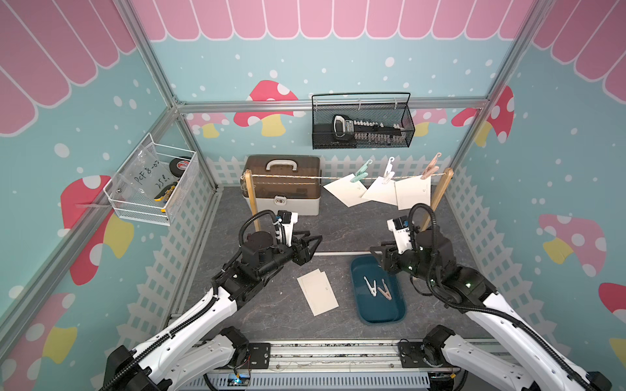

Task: Remove the postcards from the strings
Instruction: Place the postcard on the postcard, then pinch the postcard on the clothesline.

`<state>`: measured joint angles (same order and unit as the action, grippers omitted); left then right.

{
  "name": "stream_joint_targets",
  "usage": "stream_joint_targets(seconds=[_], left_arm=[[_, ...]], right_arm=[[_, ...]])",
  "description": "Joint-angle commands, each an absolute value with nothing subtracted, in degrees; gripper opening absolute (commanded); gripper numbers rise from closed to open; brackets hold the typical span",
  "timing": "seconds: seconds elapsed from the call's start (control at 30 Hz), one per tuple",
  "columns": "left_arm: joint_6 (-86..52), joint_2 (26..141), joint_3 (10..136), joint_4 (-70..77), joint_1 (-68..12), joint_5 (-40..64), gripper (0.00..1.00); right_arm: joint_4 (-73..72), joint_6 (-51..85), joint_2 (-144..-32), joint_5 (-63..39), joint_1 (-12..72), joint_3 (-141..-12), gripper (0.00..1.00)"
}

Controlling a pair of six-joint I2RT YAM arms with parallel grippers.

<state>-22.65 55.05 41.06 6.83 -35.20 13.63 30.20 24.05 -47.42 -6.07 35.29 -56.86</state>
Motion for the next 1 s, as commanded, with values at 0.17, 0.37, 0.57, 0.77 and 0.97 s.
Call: stream_joint_targets(seconds=[0.17,0.37,0.57,0.77,0.97], left_arm=[[-16.2,65.5,42.1,39.0,-35.6,18.6,0.66],[-10.3,73.0,45.3,47.5,-35.7,18.5,0.7],[-8.3,78.7,49.9,49.6,-35.5,19.8,0.7],[-11.0,85.0,53.0,54.0,-34.4,22.2,0.67],[-12.9,89.3,55.8,56.4,-34.3,24.7,0.64]], right_arm=[[39.8,2.5,-55.8,-18.1,35.4,-82.4,0.49],[44.5,-10.2,-65.0,-23.3,34.3,-100.0,0.54],[49.2,-13.3,-73.6,-29.2,28.1,-112.6,0.56],[50.0,-12.4,-78.4,-37.0,21.6,-116.6,0.57],[49.9,-13.0,-79.2,-38.7,20.3,-115.4,0.58]])
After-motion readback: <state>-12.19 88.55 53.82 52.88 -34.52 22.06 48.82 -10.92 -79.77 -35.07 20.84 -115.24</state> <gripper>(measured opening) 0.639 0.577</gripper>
